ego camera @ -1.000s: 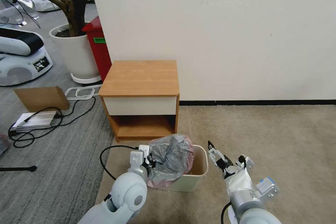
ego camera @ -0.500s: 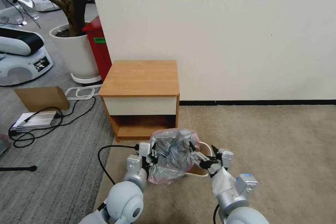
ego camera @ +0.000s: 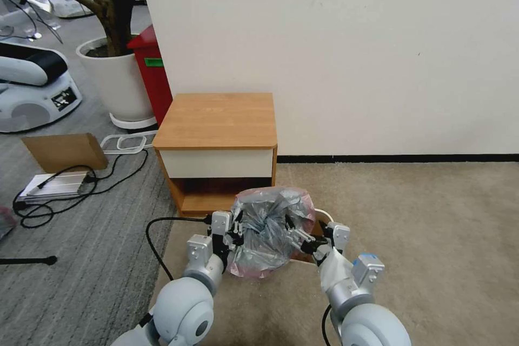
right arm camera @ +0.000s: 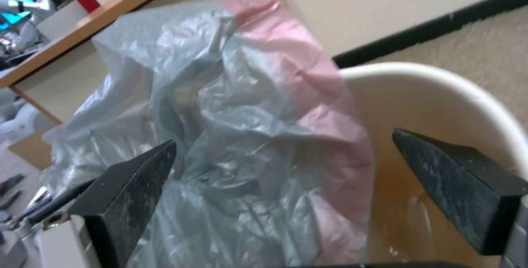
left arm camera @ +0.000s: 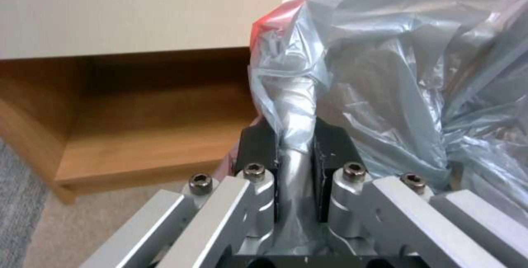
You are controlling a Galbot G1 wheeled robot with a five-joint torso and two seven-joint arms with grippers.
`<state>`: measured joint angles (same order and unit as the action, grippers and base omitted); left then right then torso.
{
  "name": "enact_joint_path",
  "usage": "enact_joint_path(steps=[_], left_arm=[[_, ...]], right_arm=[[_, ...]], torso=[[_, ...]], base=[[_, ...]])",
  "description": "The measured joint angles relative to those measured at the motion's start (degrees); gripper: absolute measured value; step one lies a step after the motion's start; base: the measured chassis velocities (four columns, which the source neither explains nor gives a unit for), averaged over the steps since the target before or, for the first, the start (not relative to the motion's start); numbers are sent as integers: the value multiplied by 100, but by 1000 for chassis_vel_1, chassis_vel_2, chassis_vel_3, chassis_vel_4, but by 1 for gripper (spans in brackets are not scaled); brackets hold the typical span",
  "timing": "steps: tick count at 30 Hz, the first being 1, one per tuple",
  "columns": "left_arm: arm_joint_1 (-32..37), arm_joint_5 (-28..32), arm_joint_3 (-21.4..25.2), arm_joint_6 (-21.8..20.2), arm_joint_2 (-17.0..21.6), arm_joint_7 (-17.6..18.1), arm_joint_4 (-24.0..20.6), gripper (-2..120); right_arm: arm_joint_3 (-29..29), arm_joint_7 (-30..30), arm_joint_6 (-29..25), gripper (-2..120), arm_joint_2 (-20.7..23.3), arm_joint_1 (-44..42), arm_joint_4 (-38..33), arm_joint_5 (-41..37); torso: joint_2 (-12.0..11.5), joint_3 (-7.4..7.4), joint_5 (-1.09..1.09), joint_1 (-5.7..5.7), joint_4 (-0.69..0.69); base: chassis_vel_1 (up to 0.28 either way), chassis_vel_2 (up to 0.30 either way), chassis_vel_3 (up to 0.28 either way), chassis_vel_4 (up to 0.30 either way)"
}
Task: Pick up the garbage bag from the table and place it over the trash can.
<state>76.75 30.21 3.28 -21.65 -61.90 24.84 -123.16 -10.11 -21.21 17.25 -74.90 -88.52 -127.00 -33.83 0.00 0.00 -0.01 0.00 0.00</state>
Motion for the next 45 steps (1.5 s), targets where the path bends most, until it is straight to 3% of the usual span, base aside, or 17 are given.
enact_joint_path(steps=[12,24,38,45], left_arm=[[76,-351,88,240,45,-326,-64,9],[227,-485,86,270,54,-417,-163,9],[325,1000,55,-169,-171,601,-297,9],[283,1256,81,-304,-210,809,-297,9]], right_arm=[[89,14,140,96,-112,160,71,-227],[96,107,5,58,-168,124,49,-63],[52,591,-112,3,-139,-112,-138,407],[-169,656,-65,0,5,-55,-340,346]], torso=[[0,0,0,0,0],[0,0,1,0,0],[0,0,1,0,0],[0,0,1,0,0]], base=[[0,0,0,0],[0,0,0,0],[0,0,0,0],[0,0,0,0]])
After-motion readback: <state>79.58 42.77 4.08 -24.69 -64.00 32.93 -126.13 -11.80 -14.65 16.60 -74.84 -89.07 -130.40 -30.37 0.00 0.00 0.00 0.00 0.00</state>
